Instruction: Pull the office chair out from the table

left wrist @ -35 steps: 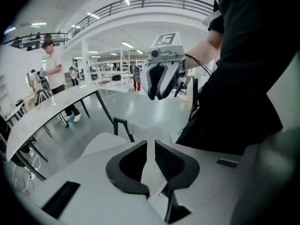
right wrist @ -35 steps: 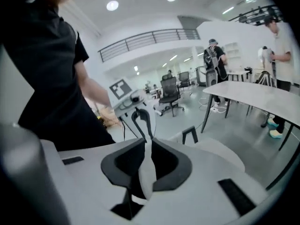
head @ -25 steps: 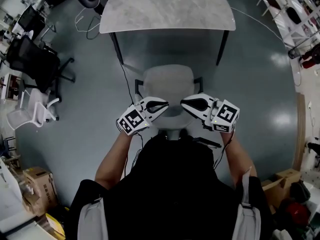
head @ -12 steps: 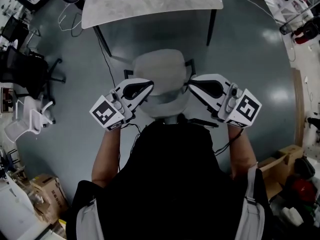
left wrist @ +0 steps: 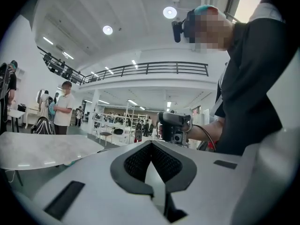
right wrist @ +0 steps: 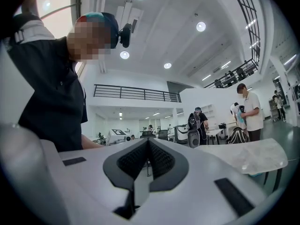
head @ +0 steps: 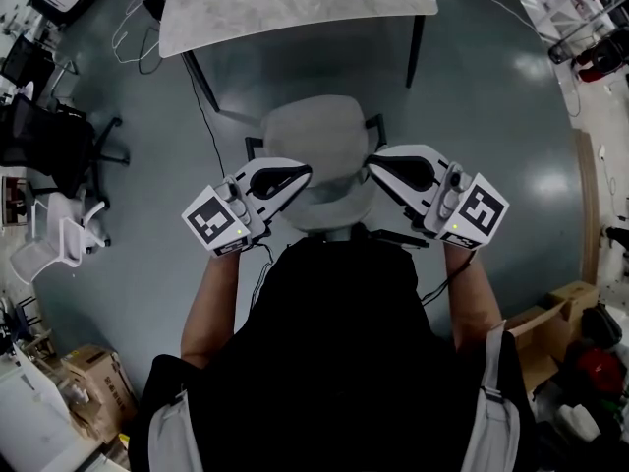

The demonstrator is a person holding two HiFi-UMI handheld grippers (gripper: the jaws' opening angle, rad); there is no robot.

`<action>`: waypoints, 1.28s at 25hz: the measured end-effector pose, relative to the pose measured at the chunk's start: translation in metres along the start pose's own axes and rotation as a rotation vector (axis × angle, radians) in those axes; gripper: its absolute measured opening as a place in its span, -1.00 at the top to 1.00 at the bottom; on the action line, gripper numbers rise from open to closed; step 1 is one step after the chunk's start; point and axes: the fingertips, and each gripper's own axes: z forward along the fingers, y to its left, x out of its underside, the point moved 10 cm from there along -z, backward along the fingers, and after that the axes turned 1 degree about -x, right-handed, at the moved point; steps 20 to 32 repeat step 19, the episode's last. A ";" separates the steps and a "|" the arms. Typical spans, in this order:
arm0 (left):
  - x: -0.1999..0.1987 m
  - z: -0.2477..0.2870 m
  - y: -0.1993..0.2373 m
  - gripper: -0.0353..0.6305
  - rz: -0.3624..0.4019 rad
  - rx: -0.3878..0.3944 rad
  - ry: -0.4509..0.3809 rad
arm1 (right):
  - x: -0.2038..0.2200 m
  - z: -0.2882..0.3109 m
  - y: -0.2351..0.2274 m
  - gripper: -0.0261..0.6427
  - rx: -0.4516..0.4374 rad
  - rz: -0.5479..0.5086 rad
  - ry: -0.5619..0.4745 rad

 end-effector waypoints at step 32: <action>0.034 -0.056 0.000 0.86 0.013 0.006 0.039 | 0.032 0.051 0.024 0.86 -0.009 0.037 0.035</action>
